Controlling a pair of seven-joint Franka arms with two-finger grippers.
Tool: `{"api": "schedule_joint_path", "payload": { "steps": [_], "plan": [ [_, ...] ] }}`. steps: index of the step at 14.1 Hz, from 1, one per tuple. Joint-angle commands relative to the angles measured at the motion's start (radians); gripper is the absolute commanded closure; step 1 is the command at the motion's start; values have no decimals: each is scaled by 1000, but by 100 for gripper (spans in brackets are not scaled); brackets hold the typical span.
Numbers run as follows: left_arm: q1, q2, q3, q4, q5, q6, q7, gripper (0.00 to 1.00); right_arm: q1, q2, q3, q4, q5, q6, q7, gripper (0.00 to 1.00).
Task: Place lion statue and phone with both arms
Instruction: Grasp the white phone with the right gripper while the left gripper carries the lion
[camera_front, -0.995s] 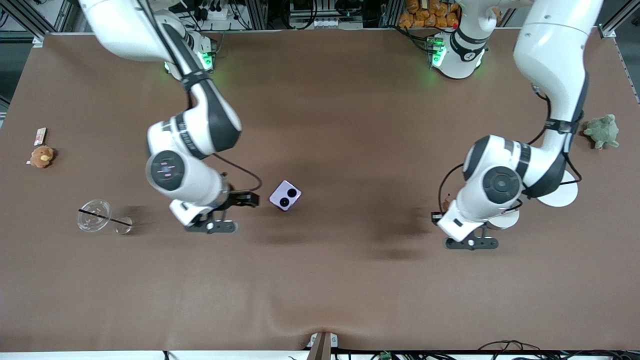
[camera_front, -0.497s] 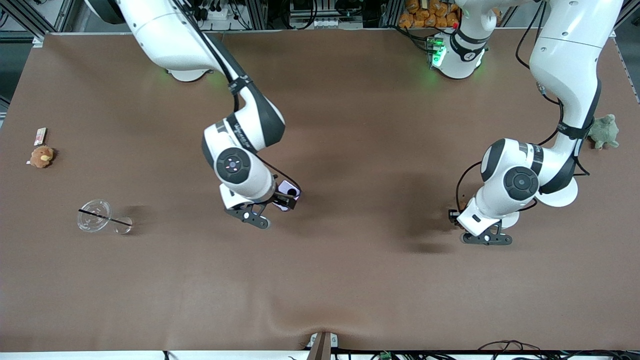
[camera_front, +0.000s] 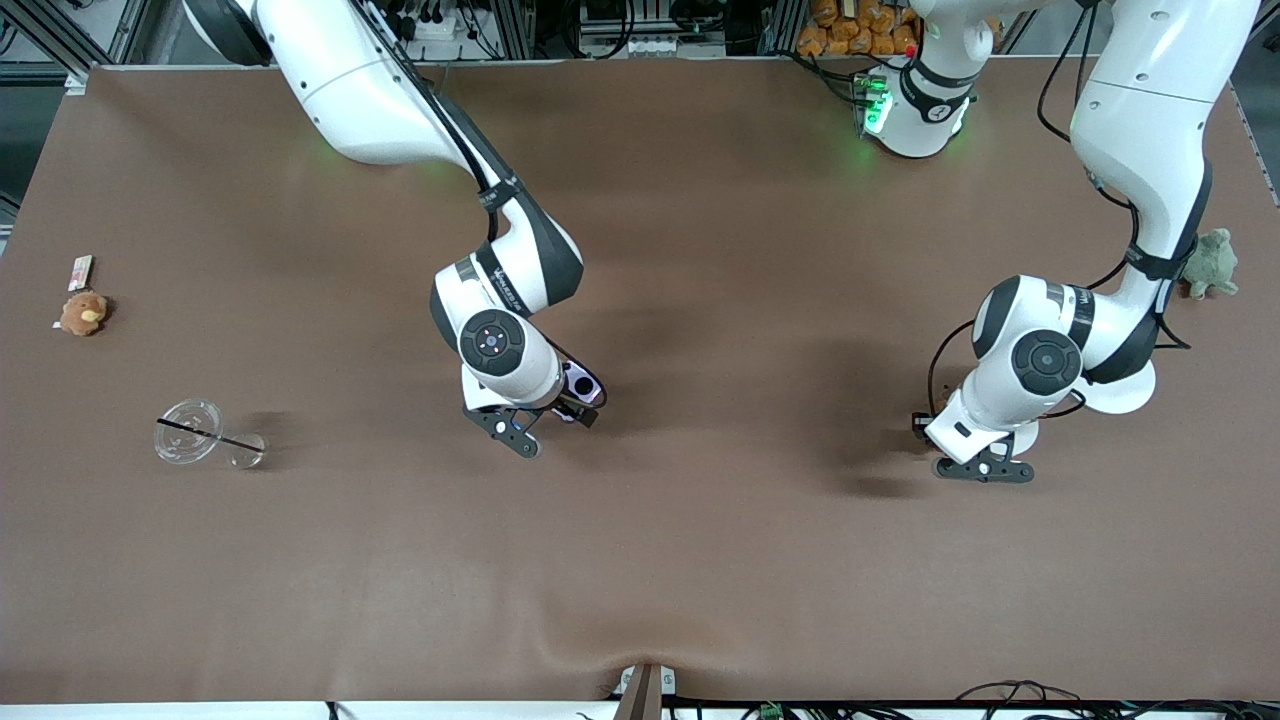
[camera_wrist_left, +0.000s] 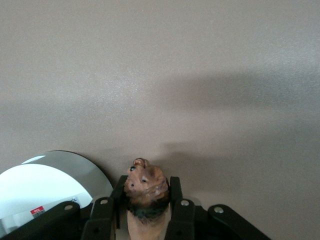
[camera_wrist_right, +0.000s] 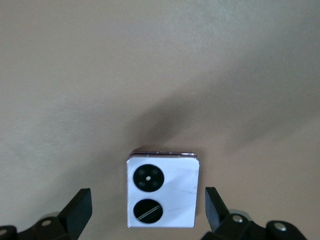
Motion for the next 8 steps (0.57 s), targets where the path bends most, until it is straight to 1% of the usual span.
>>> {"api": "schedule_joint_path", "payload": {
  "steps": [1,2,3,4,5,6,8],
  "plan": [
    [19,-28,-17,-47,21,31,-2,100,30,15,-8,-19,-6,13,21,0],
    [19,-28,-15,-47,21,31,-4,100,40,17,-10,-27,-6,16,21,0],
    [21,-26,-17,-45,21,30,-7,89,40,18,-8,-27,-6,18,21,0],
    [21,-19,-17,-42,20,31,-16,51,40,22,-8,-25,-6,19,18,0],
    [24,-19,-17,-42,14,31,-19,2,40,28,-8,-24,-6,24,16,0],
    [25,-20,-17,-40,11,30,-19,0,40,31,-8,-25,-6,44,15,0],
    [25,-31,-18,-39,8,28,-19,0,40,41,-8,-27,-6,64,15,0]
  ]
}}
